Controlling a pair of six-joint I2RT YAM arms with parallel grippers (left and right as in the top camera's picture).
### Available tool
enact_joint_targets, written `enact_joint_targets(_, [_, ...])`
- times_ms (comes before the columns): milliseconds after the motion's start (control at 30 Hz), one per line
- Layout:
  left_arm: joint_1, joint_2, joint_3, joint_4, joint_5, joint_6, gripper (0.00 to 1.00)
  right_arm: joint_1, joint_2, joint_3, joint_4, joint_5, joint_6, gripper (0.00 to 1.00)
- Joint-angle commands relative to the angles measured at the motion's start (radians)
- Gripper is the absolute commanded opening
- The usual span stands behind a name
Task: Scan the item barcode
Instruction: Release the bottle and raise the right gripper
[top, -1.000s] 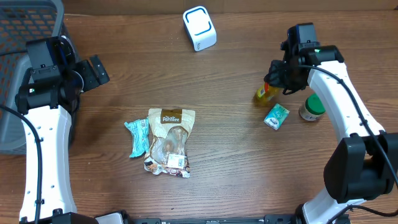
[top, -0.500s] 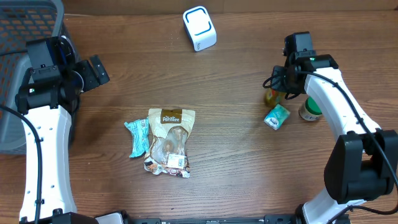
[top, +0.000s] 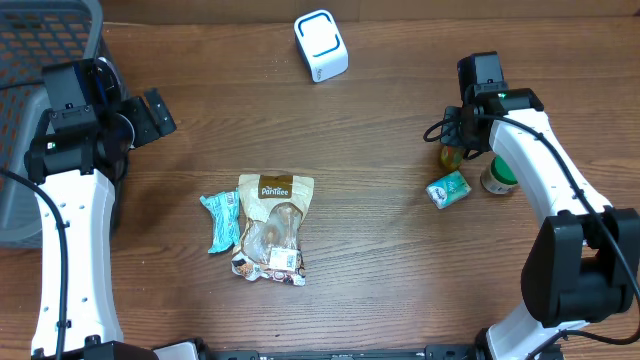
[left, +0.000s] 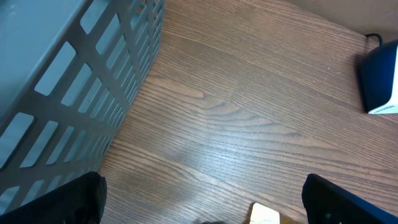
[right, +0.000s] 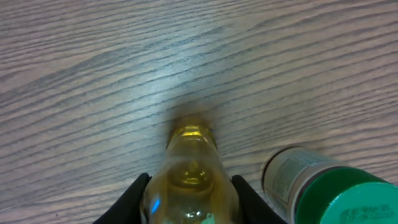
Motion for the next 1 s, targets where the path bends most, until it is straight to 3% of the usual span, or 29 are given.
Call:
enact_joint_targets(0, [-0.002, -0.006, 0.023, 0.0, 0.001, 0.019, 1.0, 0.0, -0.01, -0.01, 0.001, 0.006, 0.006, 0.49])
enact_joint_targets(33, [-0.002, -0.006, 0.023, 0.0, 0.001, 0.019, 1.0, 0.0, -0.01, -0.01, 0.001, 0.006, 0.006, 0.58])
enact_joint_targets(200, [-0.002, -0.006, 0.023, 0.0, 0.001, 0.019, 0.99, 0.0, -0.012, 0.037, -0.027, 0.006, 0.006, 0.86])
enact_joint_targets(367, [-0.002, -0.006, 0.023, 0.0, 0.001, 0.019, 1.0, 0.0, -0.013, 0.125, -0.105, 0.006, 0.006, 1.0])
enact_joint_targets(800, [-0.002, -0.006, 0.023, 0.0, 0.001, 0.019, 0.99, 0.0, -0.024, 0.439, -0.335, -0.005, 0.006, 1.0])
enact_joint_targets(967, [-0.002, -0.006, 0.023, 0.0, 0.001, 0.019, 1.0, 0.0, -0.024, 0.55, -0.422, -0.149, 0.006, 1.0])
